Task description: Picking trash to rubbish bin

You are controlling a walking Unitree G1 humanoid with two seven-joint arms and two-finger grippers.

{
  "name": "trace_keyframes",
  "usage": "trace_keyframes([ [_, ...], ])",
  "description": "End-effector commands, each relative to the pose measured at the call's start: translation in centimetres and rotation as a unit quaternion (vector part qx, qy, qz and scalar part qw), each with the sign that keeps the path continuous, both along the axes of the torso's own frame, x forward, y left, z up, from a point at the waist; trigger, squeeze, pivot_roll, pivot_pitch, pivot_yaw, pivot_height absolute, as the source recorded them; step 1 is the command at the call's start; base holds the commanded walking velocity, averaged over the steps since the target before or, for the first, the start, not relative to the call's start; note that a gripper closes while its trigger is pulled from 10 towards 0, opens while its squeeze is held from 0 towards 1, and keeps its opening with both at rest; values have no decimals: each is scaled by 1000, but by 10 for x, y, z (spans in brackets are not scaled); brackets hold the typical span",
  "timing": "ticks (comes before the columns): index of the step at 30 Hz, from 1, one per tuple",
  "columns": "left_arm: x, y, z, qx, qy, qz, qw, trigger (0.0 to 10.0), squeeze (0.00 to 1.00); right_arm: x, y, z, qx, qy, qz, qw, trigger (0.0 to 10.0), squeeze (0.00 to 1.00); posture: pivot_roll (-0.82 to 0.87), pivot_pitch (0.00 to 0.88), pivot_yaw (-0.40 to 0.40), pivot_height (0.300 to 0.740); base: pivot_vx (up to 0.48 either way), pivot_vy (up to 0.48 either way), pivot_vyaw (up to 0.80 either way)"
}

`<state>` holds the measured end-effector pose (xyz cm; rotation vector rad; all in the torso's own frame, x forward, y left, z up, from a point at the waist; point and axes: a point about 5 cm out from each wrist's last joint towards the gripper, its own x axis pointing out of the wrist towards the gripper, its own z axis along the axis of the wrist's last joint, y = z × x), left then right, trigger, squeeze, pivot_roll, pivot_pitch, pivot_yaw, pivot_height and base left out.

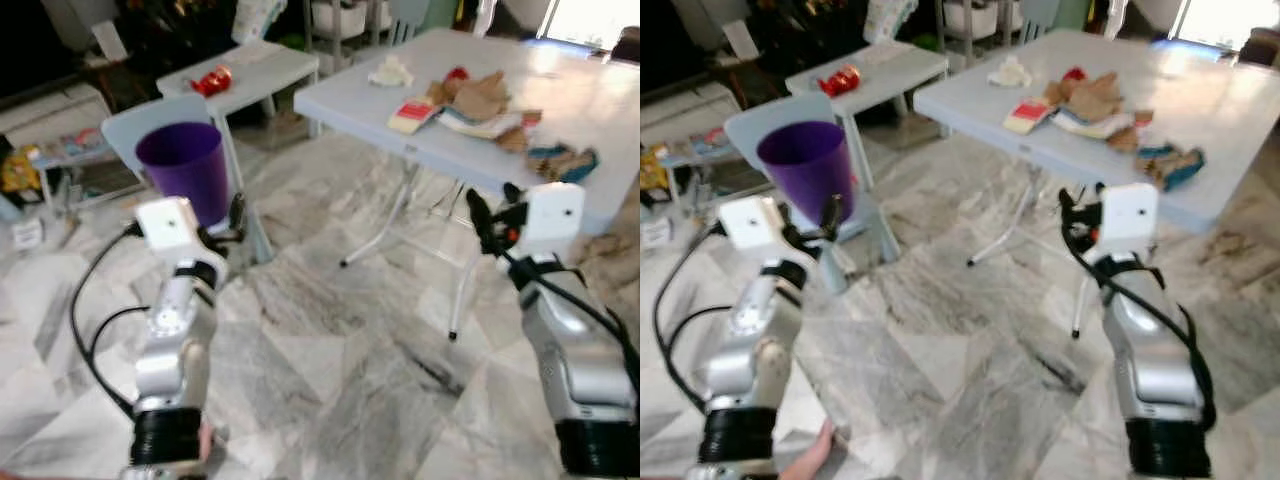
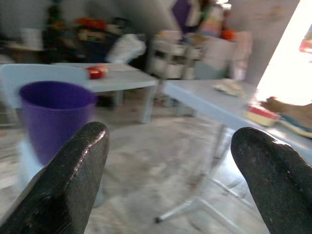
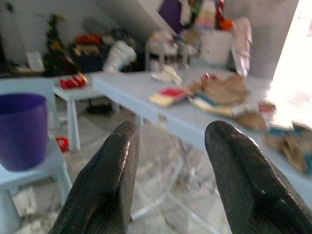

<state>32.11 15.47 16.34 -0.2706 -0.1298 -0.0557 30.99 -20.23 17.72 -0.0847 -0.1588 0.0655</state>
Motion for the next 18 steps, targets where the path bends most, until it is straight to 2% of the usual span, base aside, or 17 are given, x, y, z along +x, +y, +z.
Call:
trace_keyframes([
  [1, 2, 4, 6, 4, -10, 7, 1000, 10000, 0, 1, 0, 7, 1, -11, 0, 1000, 10000, 0, -52, 55, 12, 740, 0, 0, -575],
  [18, 4, 9, 9, 0, -14, 17, 1000, 10000, 0, 1, -2, 7, 0, -10, -3, 1000, 10000, 0, -58, 58, 13, 740, 0, 0, -800],
])
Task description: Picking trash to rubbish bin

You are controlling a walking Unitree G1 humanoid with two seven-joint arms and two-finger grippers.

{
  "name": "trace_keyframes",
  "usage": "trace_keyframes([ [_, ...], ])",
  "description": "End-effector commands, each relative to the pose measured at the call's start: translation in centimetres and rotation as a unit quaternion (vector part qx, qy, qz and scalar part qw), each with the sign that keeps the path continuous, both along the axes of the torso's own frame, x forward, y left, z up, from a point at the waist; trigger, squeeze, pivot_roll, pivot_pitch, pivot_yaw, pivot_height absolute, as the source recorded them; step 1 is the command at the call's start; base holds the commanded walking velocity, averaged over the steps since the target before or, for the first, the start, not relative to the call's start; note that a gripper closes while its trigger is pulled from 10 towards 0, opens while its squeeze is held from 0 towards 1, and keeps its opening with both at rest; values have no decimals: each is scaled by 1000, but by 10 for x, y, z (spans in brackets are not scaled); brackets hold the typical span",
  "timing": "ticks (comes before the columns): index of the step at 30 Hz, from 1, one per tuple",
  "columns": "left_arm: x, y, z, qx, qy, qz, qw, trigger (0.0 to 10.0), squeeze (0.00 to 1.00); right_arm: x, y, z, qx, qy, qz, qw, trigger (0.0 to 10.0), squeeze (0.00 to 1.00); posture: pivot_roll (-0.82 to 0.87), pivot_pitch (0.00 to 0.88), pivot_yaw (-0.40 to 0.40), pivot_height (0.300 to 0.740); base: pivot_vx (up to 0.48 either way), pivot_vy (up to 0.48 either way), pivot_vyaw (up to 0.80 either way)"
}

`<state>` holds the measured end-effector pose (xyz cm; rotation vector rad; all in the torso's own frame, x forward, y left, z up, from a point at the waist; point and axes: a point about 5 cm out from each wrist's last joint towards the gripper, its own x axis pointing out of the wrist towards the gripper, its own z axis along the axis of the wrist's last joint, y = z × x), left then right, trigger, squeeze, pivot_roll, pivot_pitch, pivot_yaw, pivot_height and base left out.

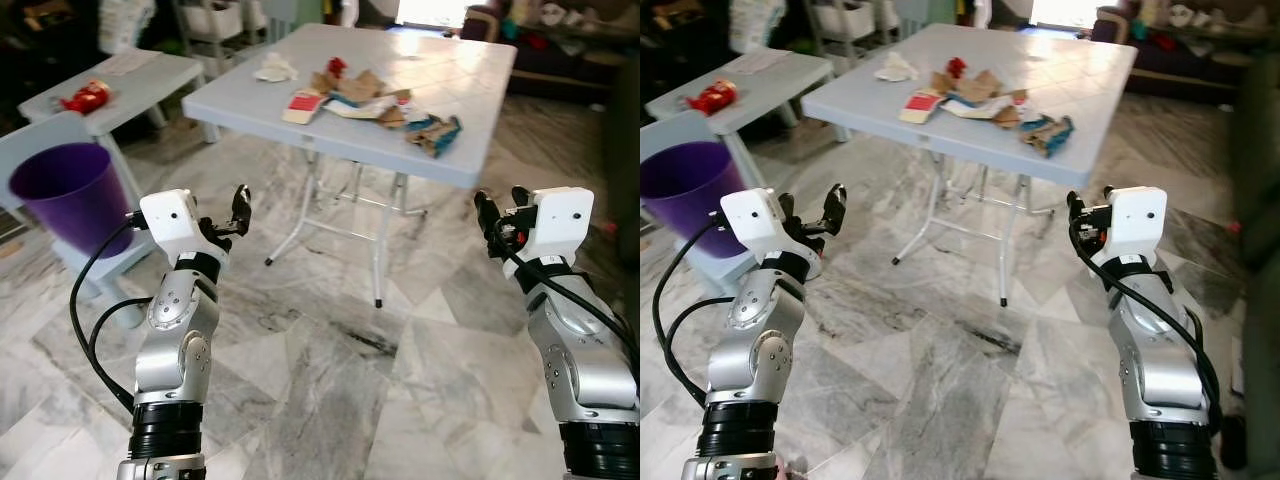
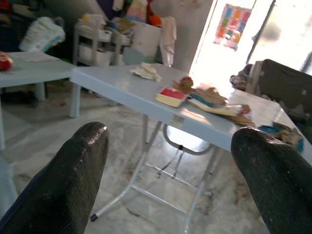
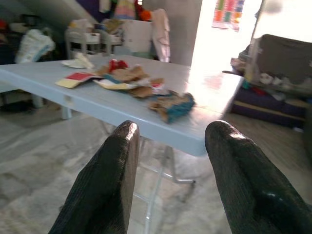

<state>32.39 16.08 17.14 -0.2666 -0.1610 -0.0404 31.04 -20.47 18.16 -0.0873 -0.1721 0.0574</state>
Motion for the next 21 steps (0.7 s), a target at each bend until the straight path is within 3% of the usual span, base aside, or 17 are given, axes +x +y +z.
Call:
trace_keyframes([
  [1, 1, 3, 1, -2, 0, 8, 1000, 10000, 0, 0, 1, 3, 1, -3, 1, 1000, 10000, 0, -59, 58, 13, 740, 0, 0, -800],
  [4, 2, 4, 1, -2, 2, 11, 1000, 10000, 0, 0, 0, 4, 1, -5, 1, 1000, 10000, 0, -59, 58, 14, 740, 0, 0, -715],
  [8, 3, 6, 2, 2, 1, 17, 1000, 10000, 0, 0, 0, 4, 1, -7, 1, 1000, 10000, 0, -59, 58, 14, 740, 0, 0, 0],
  [21, 4, 9, 2, 1, 0, 21, 1000, 10000, 0, 0, 0, 5, -2, -10, 1, 1000, 10000, 0, -58, 57, 16, 740, 433, 0, 0],
])
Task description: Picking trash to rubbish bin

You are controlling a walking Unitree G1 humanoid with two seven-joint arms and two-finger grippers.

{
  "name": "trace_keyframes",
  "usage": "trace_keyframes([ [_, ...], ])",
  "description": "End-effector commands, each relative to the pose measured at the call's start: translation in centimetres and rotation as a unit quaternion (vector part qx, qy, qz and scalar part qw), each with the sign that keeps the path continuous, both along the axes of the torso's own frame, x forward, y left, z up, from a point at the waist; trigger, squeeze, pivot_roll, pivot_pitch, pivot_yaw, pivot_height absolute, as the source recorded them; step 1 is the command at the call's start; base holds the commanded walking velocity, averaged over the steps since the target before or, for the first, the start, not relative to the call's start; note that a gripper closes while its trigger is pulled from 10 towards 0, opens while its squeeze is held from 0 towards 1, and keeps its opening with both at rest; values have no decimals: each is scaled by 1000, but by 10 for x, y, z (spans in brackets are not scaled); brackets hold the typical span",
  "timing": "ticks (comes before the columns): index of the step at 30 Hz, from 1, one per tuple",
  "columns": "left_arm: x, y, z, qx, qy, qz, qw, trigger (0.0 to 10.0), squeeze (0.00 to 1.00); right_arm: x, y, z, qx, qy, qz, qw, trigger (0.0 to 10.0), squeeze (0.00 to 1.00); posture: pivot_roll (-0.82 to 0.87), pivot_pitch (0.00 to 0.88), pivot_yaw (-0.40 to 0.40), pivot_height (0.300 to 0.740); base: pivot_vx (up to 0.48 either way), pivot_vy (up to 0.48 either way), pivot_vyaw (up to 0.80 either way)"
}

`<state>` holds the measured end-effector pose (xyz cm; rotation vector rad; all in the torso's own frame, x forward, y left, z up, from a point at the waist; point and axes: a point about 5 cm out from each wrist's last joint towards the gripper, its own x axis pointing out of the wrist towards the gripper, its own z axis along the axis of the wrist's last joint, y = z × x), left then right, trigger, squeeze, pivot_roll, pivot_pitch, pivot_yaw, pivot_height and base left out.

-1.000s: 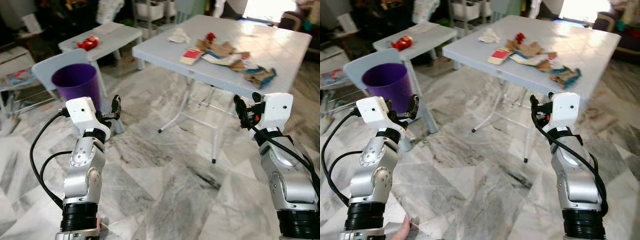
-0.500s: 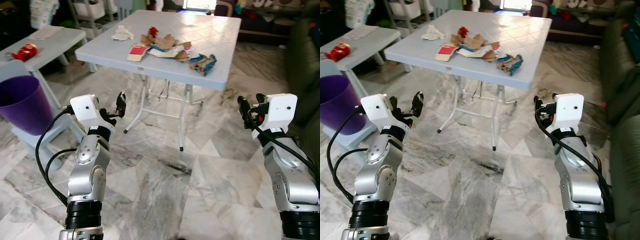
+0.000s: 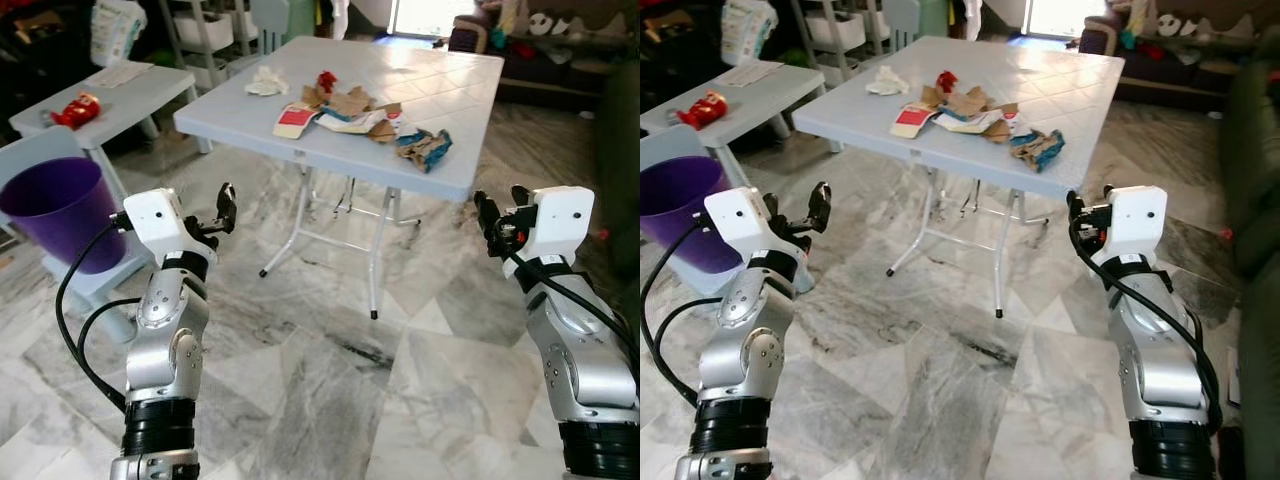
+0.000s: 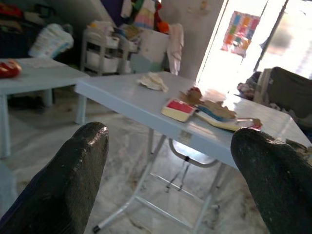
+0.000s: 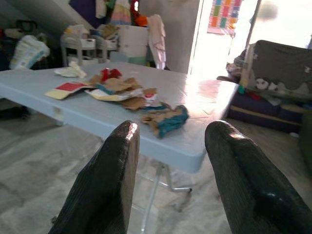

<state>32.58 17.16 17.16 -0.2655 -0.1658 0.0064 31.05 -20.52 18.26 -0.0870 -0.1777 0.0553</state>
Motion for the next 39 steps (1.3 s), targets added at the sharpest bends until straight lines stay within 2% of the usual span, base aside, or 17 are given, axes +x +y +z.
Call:
trace_keyframes([
  [1, 2, -2, 2, 2, -1, -3, 1000, 10000, 0, 0, 1, 4, -2, -7, 2, 1000, 10000, 0, -58, 57, 16, 740, 480, 0, 0],
  [31, 2, -3, -1, 3, 8, -6, 1000, 10000, 0, 2, 2, 3, -1, -8, 3, 1000, 10000, 0, -48, 57, 13, 740, 477, 0, 0],
  [34, 2, -1, -2, -8, 15, 0, 1000, 10000, 0, 2, 4, 3, -1, -8, 4, 1000, 10000, 0, -45, 55, 12, 740, 119, 0, 0],
  [39, 5, 5, -1, -2, 23, 16, 1000, 10000, 0, 4, 5, 4, 1, -10, 6, 1000, 10000, 0, -41, 50, 12, 740, 0, 0, 0],
])
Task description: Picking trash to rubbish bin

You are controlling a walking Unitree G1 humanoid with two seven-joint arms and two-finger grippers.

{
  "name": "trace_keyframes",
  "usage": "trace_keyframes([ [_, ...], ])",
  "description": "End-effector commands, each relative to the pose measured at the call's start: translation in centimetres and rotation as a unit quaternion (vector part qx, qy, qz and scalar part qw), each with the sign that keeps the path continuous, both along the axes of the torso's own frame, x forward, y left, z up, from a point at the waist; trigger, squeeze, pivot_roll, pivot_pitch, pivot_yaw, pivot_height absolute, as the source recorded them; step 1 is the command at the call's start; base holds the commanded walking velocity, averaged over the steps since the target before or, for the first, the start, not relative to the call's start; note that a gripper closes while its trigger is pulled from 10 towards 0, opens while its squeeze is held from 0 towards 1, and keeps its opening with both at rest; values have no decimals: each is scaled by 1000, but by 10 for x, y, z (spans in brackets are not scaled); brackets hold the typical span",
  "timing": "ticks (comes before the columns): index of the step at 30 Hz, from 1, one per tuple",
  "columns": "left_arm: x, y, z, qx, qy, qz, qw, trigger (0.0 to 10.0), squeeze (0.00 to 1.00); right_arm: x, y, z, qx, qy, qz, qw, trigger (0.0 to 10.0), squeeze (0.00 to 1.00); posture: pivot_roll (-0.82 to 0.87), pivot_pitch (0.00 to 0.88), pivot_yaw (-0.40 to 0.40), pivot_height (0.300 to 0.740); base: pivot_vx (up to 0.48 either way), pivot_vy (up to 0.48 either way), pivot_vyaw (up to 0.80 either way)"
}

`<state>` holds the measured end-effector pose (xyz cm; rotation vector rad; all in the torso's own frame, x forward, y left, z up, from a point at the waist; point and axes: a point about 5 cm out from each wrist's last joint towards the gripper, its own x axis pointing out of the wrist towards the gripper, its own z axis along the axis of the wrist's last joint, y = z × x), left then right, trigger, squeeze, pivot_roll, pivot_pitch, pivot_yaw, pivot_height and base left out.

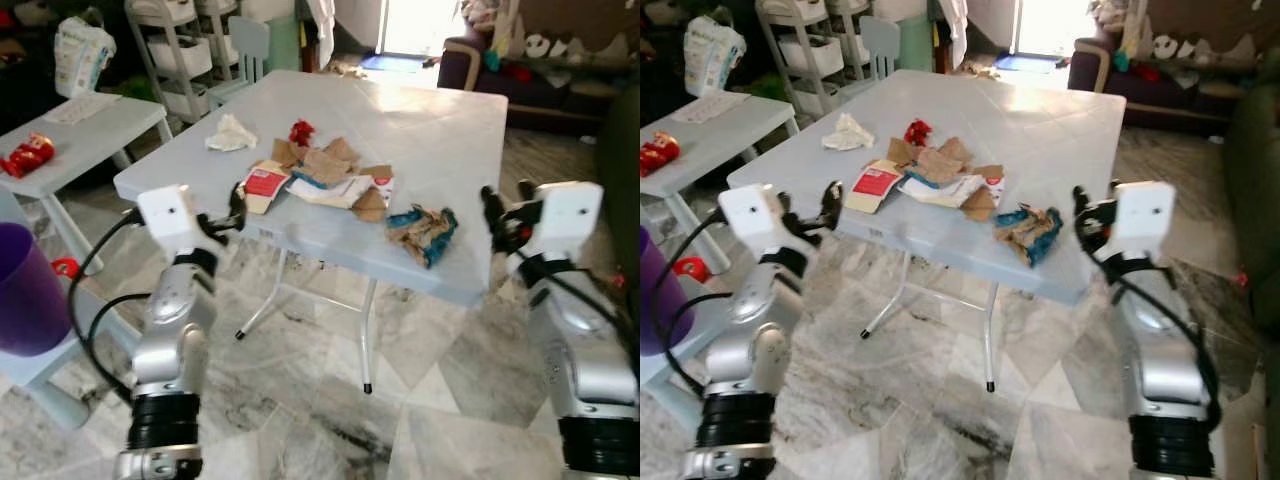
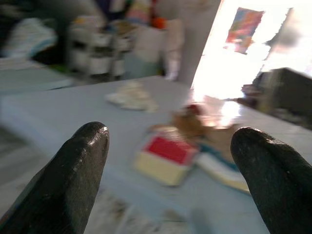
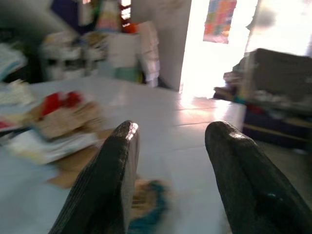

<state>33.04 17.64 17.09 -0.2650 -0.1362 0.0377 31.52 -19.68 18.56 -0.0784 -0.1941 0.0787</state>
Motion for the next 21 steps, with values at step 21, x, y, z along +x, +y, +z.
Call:
trace_keyframes([
  [21, 5, 2, 4, -13, 9, 7, 1000, 10000, 0, 1, -3, 0, 3, -3, -9, 1000, 10000, 0, -38, 46, 17, 740, 0, 0, -413],
])
